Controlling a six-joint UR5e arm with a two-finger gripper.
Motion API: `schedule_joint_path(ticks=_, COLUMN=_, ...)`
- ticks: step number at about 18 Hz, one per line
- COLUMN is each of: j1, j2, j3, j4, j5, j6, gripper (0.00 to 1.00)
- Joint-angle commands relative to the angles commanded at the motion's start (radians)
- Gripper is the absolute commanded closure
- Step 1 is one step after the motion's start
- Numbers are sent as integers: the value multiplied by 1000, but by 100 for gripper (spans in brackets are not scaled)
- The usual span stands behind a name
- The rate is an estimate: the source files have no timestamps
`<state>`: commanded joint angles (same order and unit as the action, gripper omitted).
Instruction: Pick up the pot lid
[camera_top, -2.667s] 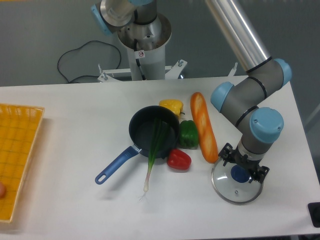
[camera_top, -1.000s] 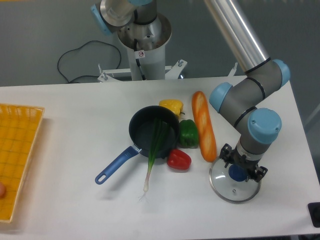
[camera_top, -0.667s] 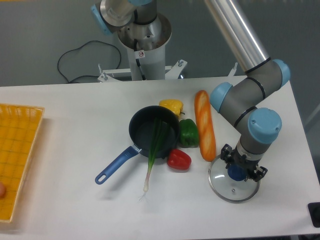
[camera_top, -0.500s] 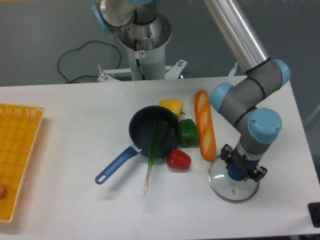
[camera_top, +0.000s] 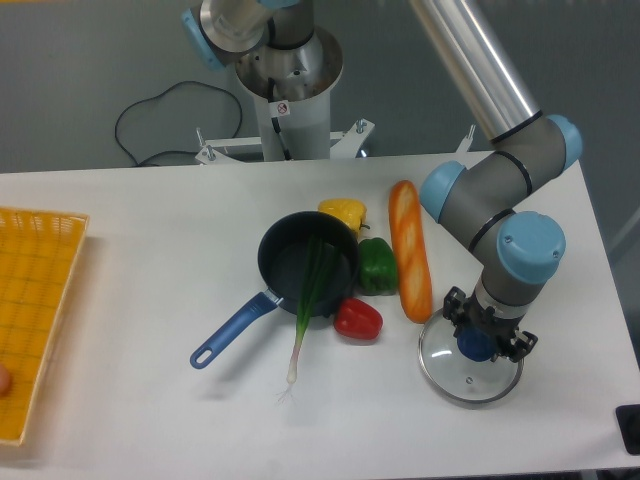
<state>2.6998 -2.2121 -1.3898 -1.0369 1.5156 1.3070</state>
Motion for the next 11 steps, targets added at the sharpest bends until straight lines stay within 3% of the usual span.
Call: schedule_joint_path(ticks=11, j1=-28, j2=152, j3=-47, j4=-143, j5=0, j6=2, gripper=40)
